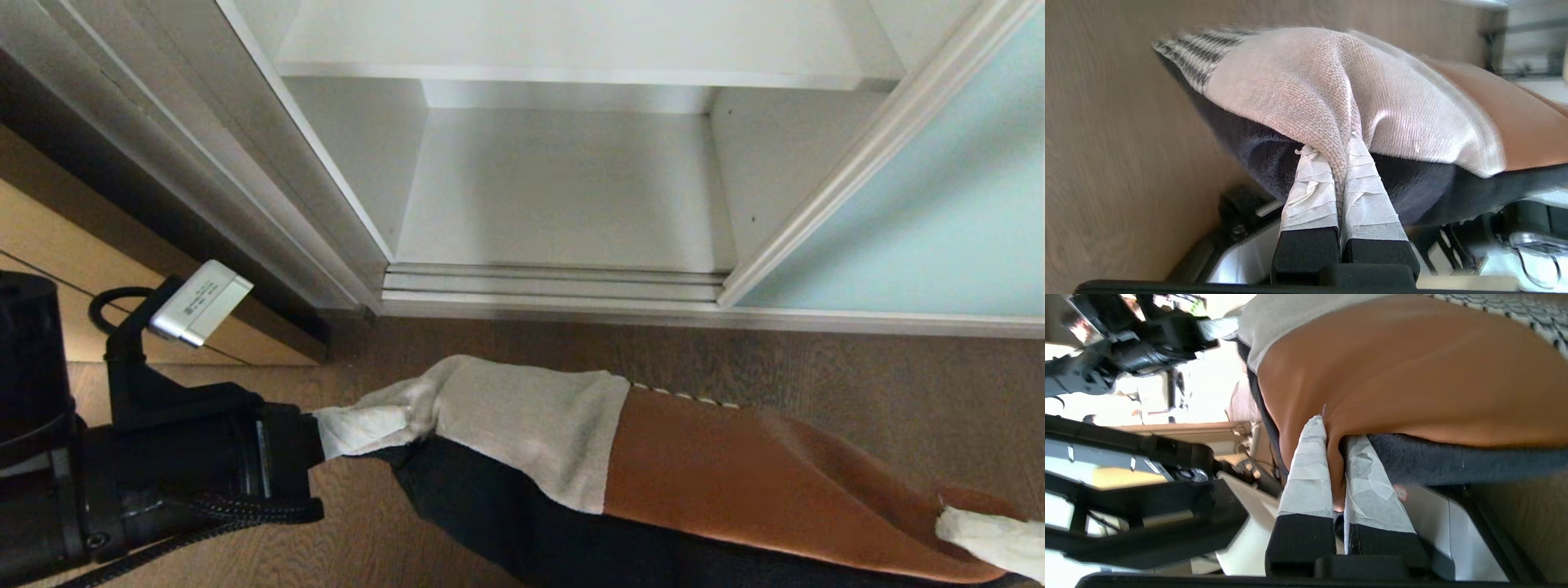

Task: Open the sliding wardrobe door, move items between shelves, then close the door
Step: Place the pillow on the higher shelf

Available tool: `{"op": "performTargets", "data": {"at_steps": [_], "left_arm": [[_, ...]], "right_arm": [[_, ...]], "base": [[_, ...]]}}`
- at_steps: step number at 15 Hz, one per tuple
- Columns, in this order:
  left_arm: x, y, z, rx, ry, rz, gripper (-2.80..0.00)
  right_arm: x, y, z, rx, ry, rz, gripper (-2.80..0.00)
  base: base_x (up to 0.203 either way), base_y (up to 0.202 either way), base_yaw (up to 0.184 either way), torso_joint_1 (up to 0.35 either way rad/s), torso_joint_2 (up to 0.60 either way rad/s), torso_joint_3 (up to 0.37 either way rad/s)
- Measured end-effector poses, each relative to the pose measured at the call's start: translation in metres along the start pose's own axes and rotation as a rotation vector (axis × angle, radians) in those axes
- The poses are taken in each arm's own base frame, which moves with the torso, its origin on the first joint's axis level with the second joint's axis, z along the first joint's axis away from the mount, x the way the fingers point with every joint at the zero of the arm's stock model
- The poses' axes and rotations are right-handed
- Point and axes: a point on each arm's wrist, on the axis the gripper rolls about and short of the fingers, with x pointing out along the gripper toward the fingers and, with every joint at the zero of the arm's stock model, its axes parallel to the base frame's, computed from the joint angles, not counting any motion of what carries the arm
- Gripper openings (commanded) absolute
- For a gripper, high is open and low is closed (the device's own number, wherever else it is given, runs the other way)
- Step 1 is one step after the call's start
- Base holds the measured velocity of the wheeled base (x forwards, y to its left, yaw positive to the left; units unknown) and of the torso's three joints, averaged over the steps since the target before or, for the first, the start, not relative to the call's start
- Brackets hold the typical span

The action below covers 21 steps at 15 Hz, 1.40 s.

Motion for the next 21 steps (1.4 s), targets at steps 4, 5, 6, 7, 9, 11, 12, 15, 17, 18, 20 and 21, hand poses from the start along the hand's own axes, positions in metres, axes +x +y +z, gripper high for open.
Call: {"op": "performTargets", "data": {"at_steps": [4,5,6,7,9,11,12,15,17,18,20,21], "left_arm": [[0.0006,0.0014,-0.0029,-0.019,0.0,-0.003,-2.8],[0.0007,0.0019,-0.0039,-0.02,-0.001,-0.007,-2.8],[0.0009,0.0019,-0.0043,-0.023,0.001,-0.009,-2.8],[0.0008,0.0004,-0.0013,-0.026,-0.005,-0.013,-2.8],[0.0002,-0.0014,0.0014,-0.02,-0.011,-0.017,-2.8],[0.0001,-0.001,0.0005,-0.013,-0.011,-0.017,-2.8],[0.0001,-0.0009,0.0002,-0.013,-0.011,-0.017,-2.8],[-0.0002,-0.001,0.0003,-0.013,-0.014,-0.018,-2.8],[-0.0011,-0.0013,0.0004,-0.013,-0.016,-0.018,-2.8],[-0.0015,-0.0014,0.0002,-0.012,-0.017,-0.018,-2.8],[-0.0026,-0.0017,0.0004,-0.013,-0.02,-0.019,-2.8],[-0.0034,-0.0019,0.0006,-0.013,-0.023,-0.02,-2.8]], "right_arm": [[0.0003,-0.0006,-0.0007,0.003,0.005,-0.004,-2.8],[0.0004,-0.0006,-0.0006,0.003,0.005,-0.003,-2.8],[0.0004,-0.0006,-0.0006,0.003,0.005,-0.003,-2.8],[0.0004,-0.0006,-0.0006,0.003,0.005,-0.003,-2.8],[0.0003,-0.0005,-0.0006,0.003,0.005,-0.002,-2.8],[0.0003,-0.0005,-0.0007,0.003,0.006,-0.002,-2.8],[0.0003,-0.0009,-0.0012,0.003,0.008,-0.002,-2.8],[0.0002,-0.0017,-0.0026,0.004,0.011,-0.003,-2.8],[-0.0001,-0.0018,-0.003,0.004,0.011,-0.003,-2.8],[-0.0001,-0.0018,-0.0031,0.004,0.011,-0.003,-2.8],[-0.0003,-0.0018,-0.0032,0.004,0.011,-0.002,-2.8],[-0.0004,-0.0018,-0.0033,0.004,0.011,-0.002,-2.8]], "base": [[0.0,0.0,0.0,0.0,0.0,0.0],[0.0,0.0,0.0,0.0,0.0,0.04],[0.0,0.0,0.0,0.007,0.0,0.111],[0.0,0.0,0.0,0.0,0.0,0.178],[0.0,0.0,0.0,-0.002,0.0,0.101],[0.0,0.0,0.0,0.004,0.0,0.147],[0.0,0.0,0.0,-0.005,0.0,0.198],[0.0,0.0,0.0,0.002,0.0,0.2],[0.0,0.0,0.0,0.004,0.01,0.198],[0.0,0.0,0.0,0.002,0.0,0.198],[0.0,0.0,0.0,0.008,0.0,0.21],[0.0,0.0,0.0,0.004,0.0,0.201]]}}
